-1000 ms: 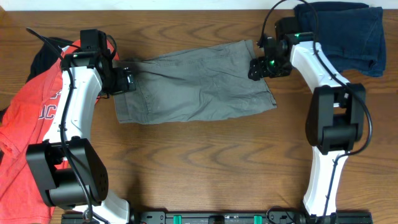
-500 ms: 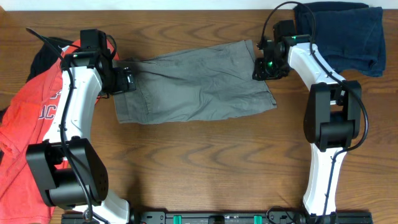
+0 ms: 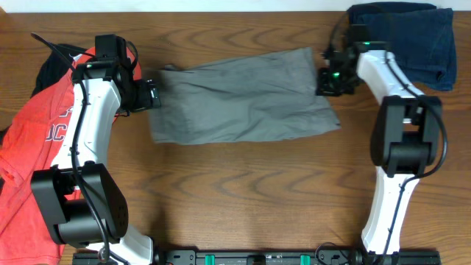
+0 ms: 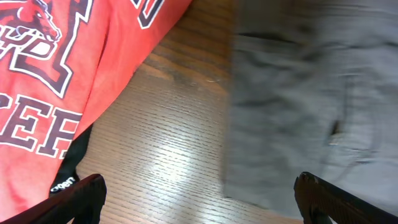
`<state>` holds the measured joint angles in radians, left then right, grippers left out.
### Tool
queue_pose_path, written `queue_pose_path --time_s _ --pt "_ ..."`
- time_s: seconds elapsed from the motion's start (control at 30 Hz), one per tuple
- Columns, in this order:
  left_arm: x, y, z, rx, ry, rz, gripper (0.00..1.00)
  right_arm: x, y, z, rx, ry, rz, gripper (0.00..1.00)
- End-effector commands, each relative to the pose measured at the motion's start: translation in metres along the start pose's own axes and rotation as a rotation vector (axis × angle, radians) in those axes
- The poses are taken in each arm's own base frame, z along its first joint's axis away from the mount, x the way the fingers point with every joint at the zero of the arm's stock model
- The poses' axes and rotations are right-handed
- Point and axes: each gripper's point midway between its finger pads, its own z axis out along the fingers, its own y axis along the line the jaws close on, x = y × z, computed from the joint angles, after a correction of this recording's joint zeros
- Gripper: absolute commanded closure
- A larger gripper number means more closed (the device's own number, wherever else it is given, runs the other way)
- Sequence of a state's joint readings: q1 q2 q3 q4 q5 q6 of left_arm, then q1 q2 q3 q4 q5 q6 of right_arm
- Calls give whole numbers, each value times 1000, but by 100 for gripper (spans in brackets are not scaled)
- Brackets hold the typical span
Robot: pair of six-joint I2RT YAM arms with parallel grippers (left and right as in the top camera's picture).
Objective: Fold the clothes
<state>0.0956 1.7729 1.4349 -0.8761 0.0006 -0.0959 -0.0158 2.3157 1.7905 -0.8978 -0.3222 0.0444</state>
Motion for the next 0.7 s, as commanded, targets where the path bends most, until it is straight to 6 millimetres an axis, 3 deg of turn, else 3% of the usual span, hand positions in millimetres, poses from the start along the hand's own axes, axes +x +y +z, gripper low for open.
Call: queue_pose_path --time_s 0.0,0.07,0.17,0.2,0.27,0.33,0.47,0.67 --pt "3 -8 4 42 19 10 2 -3 -19 -20 24 -29 24 99" --pt "3 -12 3 64 23 10 2 -1 -16 -20 -2 -20 -6 99" --pt "4 -16 4 88 28 15 2 4 -12 -21 -12 -2 -25 74" --pt "5 -22 5 126 35 40 2 5 -10 -22 -13 1 -26 62" --pt "6 -35 9 198 46 85 2 6 -7 -29 -18 -2 -43 54" --pt "6 -45 14 256 53 115 2 6 -2 -40 -17 -11 -67 44" --pt "3 -67 34 376 66 152 2 5 12 -71 -10 -52 -124 11" --pt "10 -77 78 425 131 153 2 8 27 -101 34 -89 -170 6"
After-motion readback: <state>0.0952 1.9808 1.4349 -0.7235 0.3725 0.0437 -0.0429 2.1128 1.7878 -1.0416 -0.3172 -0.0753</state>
